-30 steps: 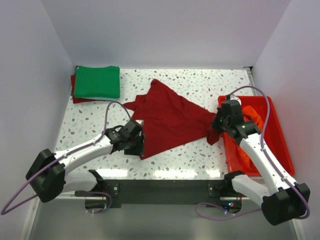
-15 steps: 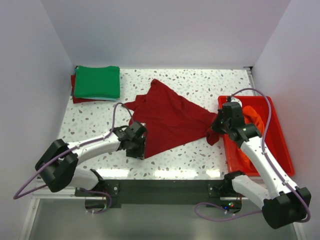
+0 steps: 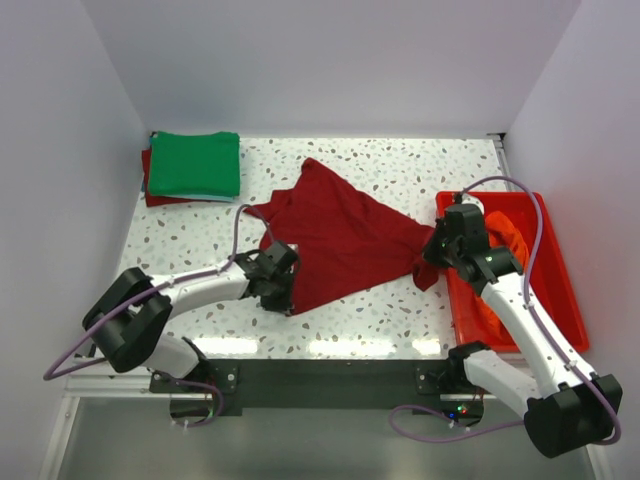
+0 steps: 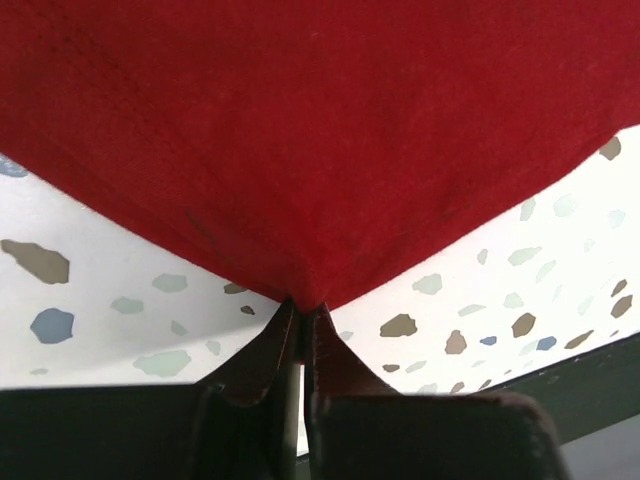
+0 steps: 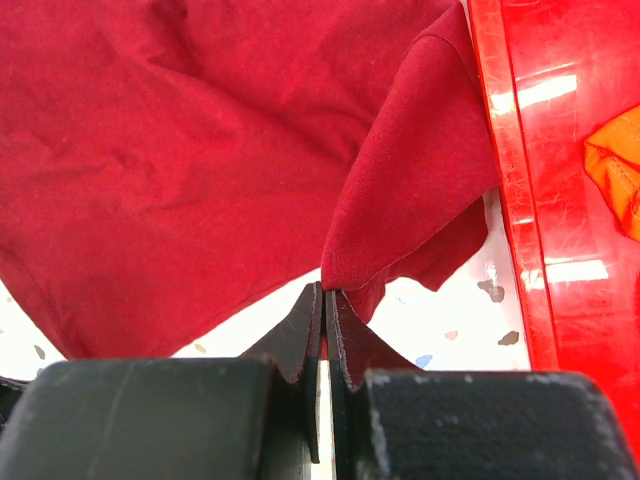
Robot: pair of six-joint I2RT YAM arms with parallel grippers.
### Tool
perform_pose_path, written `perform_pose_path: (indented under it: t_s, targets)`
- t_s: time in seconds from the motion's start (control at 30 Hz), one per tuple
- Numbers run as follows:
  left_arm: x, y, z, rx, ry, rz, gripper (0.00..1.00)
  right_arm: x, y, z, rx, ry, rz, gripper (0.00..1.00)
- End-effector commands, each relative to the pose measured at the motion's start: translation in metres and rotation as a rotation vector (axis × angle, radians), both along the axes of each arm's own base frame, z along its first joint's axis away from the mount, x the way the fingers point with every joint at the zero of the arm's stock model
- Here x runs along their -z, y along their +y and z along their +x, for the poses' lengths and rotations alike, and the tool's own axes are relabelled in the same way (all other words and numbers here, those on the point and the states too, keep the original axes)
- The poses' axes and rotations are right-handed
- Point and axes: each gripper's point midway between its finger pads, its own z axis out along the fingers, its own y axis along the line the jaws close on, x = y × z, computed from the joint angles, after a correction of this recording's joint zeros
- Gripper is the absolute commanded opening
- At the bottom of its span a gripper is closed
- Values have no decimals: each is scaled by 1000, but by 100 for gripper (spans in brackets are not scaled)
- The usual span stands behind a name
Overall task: Fold and stack the t-shirts
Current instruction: Flatten the tshirt out
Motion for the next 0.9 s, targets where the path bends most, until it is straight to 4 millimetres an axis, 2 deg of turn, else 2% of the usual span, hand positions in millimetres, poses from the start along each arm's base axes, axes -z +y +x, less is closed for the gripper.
perform_pose_path:
  t_s: [0.0, 0.03, 0.1, 0.13, 0.17, 0.2, 0.23, 0.33, 0.37, 0.43, 0.53, 0.57, 0.7, 0.87]
  targets:
    - [-4, 12, 18, -5, -61, 80, 0, -15, -3, 8, 13, -47, -10, 0]
    - [-8, 13, 21, -12, -74, 94, 0, -12, -3, 8, 12, -37, -12, 0]
    - [-22, 30, 44, -59, -112, 113, 0, -23, -2, 12, -18, -46, -30, 0]
    - [-42, 37, 58, -91, -160, 100, 0, -27, 0, 14, -31, -49, -37, 0]
    - [-53, 59, 76, -156, -191, 113, 0, -35, 0, 19, -50, -61, -54, 0]
    - [-66, 72, 88, -199, -231, 120, 0, -38, 0, 19, -63, -59, -66, 0]
    - [-91, 104, 107, -294, -310, 148, 0, -45, -1, 22, -81, -74, -83, 0]
    - [-124, 152, 126, -421, -435, 166, 0, -39, -3, 19, -102, -34, -115, 0]
    - [-125, 180, 130, -476, -445, 190, 0, -32, -3, 15, -109, -14, -122, 0]
    - [-117, 205, 129, -512, -420, 196, 0, -12, -4, 6, -104, 43, -119, 0]
    - [-101, 224, 124, -547, -369, 203, 0, 8, -7, -6, -80, 108, -115, 0]
    - [-98, 227, 124, -550, -366, 198, 0, 19, -9, -13, -68, 140, -110, 0]
    - [-90, 229, 128, -556, -348, 156, 0, 44, -9, -35, -68, 228, -95, 0]
    - [-83, 221, 135, -531, -329, 108, 0, 72, -8, -57, -73, 336, -78, 0]
